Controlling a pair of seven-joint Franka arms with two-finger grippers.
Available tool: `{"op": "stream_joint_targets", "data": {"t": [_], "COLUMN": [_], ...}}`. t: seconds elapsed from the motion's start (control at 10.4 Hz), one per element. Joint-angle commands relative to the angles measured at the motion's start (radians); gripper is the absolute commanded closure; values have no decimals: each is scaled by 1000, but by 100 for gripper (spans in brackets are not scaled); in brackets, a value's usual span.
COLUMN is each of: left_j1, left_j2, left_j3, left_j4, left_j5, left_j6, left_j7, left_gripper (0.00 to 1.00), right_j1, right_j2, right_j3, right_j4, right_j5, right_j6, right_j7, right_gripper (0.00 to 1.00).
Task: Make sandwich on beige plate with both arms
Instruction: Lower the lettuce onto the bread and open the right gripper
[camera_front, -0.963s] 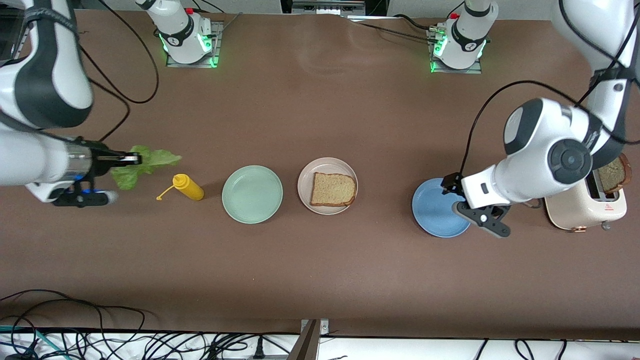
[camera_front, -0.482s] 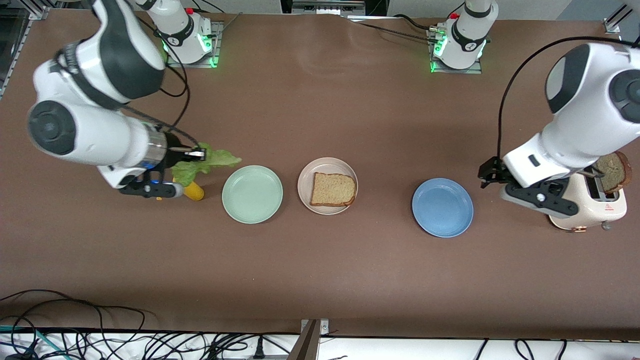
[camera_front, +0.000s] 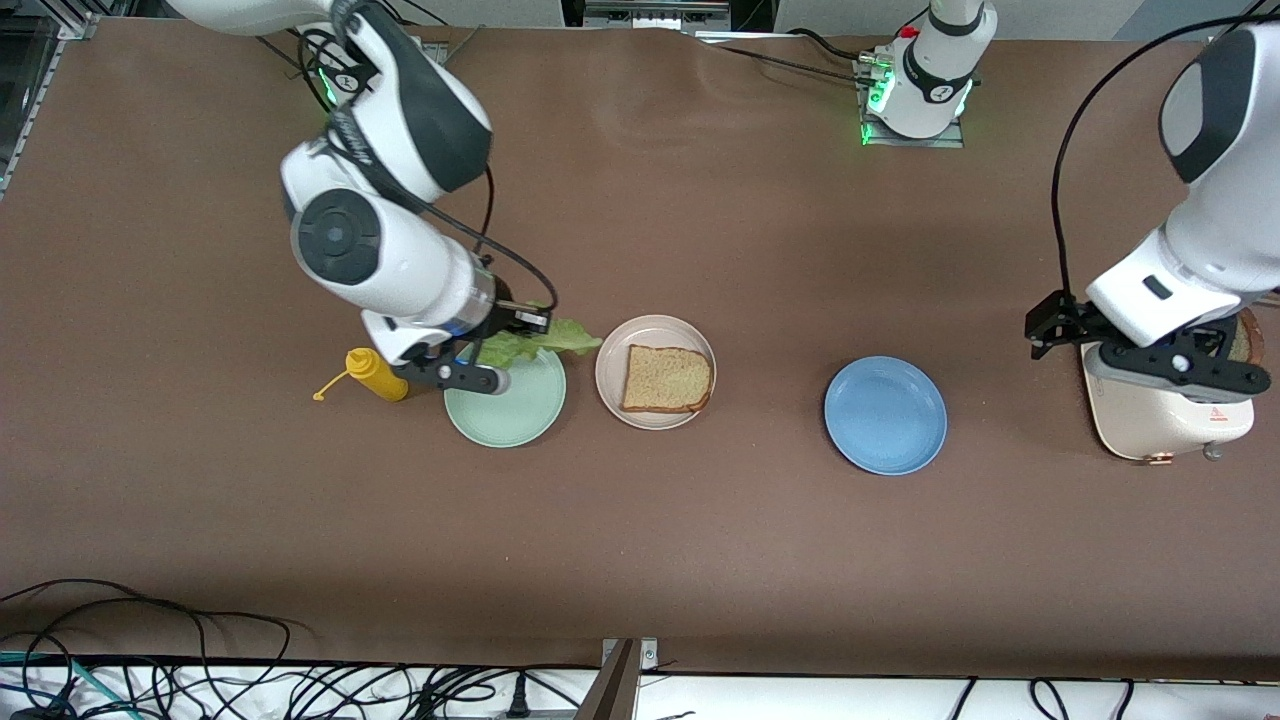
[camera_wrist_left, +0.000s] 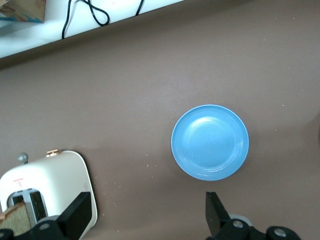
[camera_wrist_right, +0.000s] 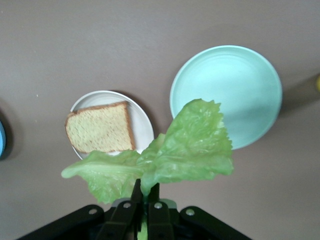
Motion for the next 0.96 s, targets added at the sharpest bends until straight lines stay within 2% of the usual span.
{"op": "stream_joint_targets", "data": {"t": [0.0,0.19,0.39,0.87], "left_j1": [-40,-49,-40,-33], "left_j2": [-125,-162,-163,-160], "left_j3": [75,77,72,74], "left_j4": [-136,-173,-166,-162], "left_j5": [-95,-93,-91,-88], "left_j6": [9,25,6,5], "left_j7": [-7,-1,5,8], "left_gripper": [0,0,0,0], "right_j1": [79,147,184,248], "right_j2": [76,150,213,261], "right_j3": [0,-5,-5,-49], "right_j4": [9,11,12,12], "right_j5": [-74,-135,-145,-154], "right_j6": [135,254,338,403], "right_j7": [131,241,259,289], "right_gripper": [100,100,100,100]}}
